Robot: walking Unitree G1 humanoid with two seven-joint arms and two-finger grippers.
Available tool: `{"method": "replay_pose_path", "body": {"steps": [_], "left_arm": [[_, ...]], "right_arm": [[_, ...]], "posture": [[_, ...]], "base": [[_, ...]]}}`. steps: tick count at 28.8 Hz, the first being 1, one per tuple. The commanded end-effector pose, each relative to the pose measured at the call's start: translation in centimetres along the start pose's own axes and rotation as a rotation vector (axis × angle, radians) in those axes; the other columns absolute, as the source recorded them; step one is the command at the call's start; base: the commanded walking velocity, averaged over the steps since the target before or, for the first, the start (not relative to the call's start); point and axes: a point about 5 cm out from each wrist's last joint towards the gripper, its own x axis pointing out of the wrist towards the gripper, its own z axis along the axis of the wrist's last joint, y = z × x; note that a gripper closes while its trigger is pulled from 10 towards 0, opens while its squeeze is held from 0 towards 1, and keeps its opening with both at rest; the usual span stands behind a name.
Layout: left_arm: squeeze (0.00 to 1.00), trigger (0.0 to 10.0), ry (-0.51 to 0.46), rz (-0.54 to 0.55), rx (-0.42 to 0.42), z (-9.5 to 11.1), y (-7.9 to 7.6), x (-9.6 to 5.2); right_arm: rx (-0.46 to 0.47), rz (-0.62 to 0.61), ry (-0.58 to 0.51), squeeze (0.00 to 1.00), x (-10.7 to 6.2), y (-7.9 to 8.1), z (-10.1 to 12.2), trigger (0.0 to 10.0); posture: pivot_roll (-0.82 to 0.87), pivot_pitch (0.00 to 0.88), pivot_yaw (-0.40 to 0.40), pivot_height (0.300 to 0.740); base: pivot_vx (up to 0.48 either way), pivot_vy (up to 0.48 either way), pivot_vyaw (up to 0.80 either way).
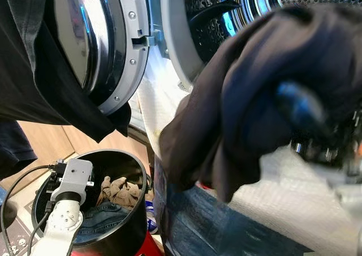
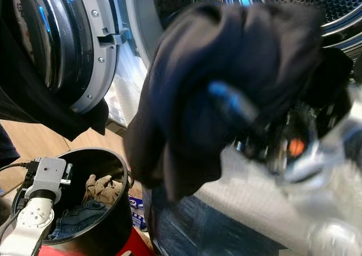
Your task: Clothes washing
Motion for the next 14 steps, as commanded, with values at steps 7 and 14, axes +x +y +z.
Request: {"method": "replay_pose_path", "body": {"steps": [7,14], "left_arm": [[0.00,10.0,-0.016,-0.045,-0.023,-0.5,-1.1,-0.7],[0.00,10.0,0.012,-0.038,-0.040,-1.3,-1.3,-1.4]], "right_arm": [[-0.102,-0.048,-0.121,0.00,4.4,-4.0,3.3,0.0],[-0.074,-0.217,-0.232,0.00,10.2,-10.3,6.3,0.0]], "posture": [[-0.05,0.002,0.057,0.740],[-0.05,0.000,0.039,0.740]], "base": [[0.000,0.000,0.00],[0.000,0.000,0.00]]}}
